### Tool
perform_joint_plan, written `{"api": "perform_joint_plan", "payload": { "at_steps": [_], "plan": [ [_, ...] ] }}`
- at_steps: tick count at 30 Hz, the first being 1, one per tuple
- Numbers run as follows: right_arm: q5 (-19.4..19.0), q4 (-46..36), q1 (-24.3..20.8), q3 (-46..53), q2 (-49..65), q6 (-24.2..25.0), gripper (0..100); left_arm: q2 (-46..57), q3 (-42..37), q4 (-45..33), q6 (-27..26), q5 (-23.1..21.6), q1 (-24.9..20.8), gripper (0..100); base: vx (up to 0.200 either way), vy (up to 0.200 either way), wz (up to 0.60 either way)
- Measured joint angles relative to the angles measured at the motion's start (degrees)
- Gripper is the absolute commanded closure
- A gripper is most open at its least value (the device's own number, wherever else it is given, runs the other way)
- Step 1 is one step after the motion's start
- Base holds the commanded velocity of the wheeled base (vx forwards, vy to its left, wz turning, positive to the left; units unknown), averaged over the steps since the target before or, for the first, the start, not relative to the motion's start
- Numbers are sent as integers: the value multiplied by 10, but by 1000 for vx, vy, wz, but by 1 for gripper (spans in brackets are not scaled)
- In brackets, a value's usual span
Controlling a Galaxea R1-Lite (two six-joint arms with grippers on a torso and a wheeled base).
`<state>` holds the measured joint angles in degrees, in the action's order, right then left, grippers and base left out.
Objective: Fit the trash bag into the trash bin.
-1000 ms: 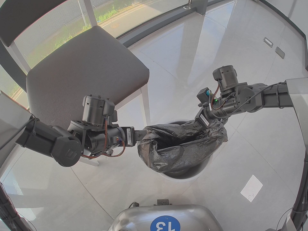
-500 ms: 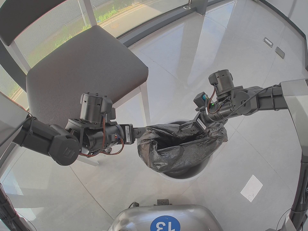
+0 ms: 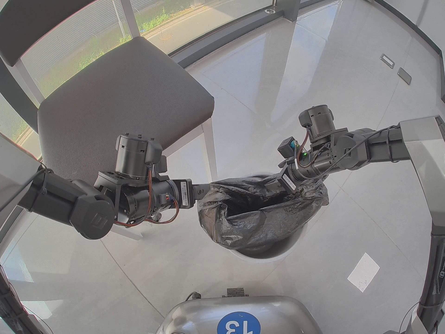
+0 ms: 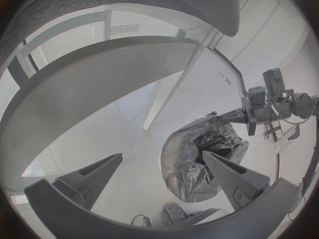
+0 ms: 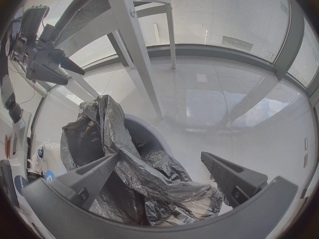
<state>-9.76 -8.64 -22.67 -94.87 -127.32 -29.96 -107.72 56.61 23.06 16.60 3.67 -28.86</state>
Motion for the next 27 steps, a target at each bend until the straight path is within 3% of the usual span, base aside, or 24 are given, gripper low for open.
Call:
{"api": "perform_joint_plan", "payload": {
  "at_steps": [27],
  "plan": [
    [5,0,1,-105,-10,22,100,14,-14,-1,0,14,0,0,0,0,0]
  ]
}}
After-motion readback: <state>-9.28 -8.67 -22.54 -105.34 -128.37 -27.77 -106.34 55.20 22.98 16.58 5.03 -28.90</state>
